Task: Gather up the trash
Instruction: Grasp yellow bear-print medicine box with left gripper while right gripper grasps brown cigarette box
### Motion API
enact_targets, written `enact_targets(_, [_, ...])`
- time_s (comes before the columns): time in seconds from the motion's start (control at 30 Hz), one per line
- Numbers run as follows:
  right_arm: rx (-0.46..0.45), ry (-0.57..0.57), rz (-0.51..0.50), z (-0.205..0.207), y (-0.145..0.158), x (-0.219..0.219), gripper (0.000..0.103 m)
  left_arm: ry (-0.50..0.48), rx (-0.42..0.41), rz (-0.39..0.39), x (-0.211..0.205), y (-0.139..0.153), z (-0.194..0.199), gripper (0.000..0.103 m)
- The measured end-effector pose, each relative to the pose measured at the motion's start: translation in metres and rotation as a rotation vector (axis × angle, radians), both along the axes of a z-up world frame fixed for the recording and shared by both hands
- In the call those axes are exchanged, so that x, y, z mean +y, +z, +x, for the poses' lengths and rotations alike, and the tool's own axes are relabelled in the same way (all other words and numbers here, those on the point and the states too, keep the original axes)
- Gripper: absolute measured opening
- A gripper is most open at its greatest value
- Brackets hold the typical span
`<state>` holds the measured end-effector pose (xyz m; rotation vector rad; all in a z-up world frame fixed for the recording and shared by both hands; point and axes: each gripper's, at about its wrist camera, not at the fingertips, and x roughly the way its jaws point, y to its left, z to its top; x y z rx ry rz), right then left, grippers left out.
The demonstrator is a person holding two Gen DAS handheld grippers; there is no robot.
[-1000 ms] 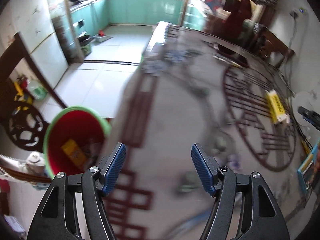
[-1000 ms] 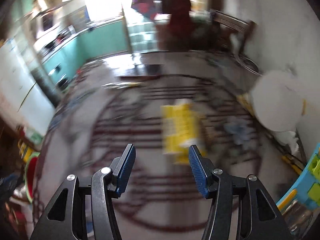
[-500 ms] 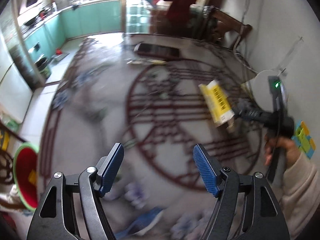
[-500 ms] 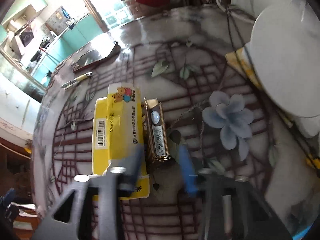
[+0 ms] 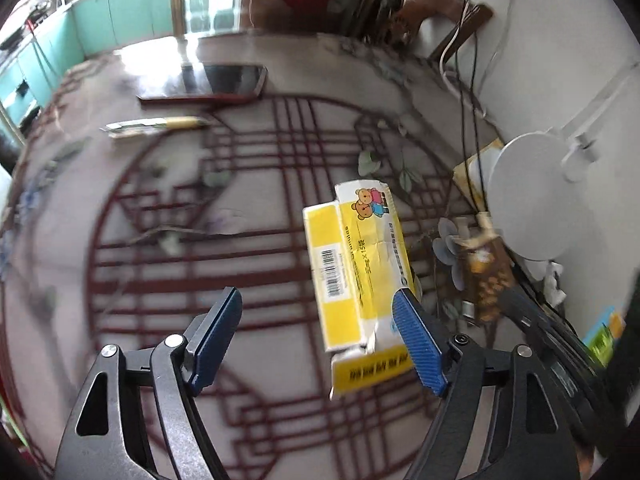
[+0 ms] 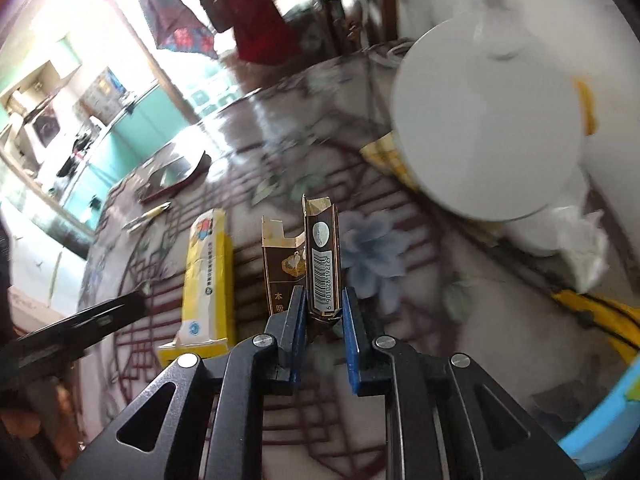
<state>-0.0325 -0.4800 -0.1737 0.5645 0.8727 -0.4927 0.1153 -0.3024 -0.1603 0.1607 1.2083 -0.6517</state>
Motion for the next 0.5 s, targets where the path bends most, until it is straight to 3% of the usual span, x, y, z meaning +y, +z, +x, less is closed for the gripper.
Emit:
enact_targets(0.2, [-0.025, -0.067, -0.095, -0.02, 0.019, -0.007, 0.015, -0.061, 0.025, 0.022, -0.041, -0.018, -0.001, 0.077])
enact_targets(0.37, [-0.028, -0.084, -0.093, -0.024, 0.022, -0.014, 0.015, -0.075, 0.053, 0.054, -0.055, -0.034, 0.002, 0.077])
enact_targets(0.4, [-0.029, -0.085, -0.089, -0.024, 0.021, -0.014, 0.015, -0.076, 0.058, 0.067, -0.056, -0.039, 0.003, 0.075])
enact_targets(0.43, [-0.03, -0.084, -0.086, -0.023, 0.02, -0.013, 0.015, -0.077, 0.066, 0.073, -0.057, -0.042, 0.004, 0.057])
enact_targets(0.47, [-0.032, -0.082, -0.083, -0.022, 0.021, -0.013, 0.015, -0.08, 0.072, 0.084, -0.056, -0.046, 0.004, 0.046])
enact_targets(0.5, [-0.036, -0.08, -0.083, -0.021, 0.022, -0.011, 0.015, -0.083, 0.054, 0.08, -0.053, -0.044, 0.003, 0.042])
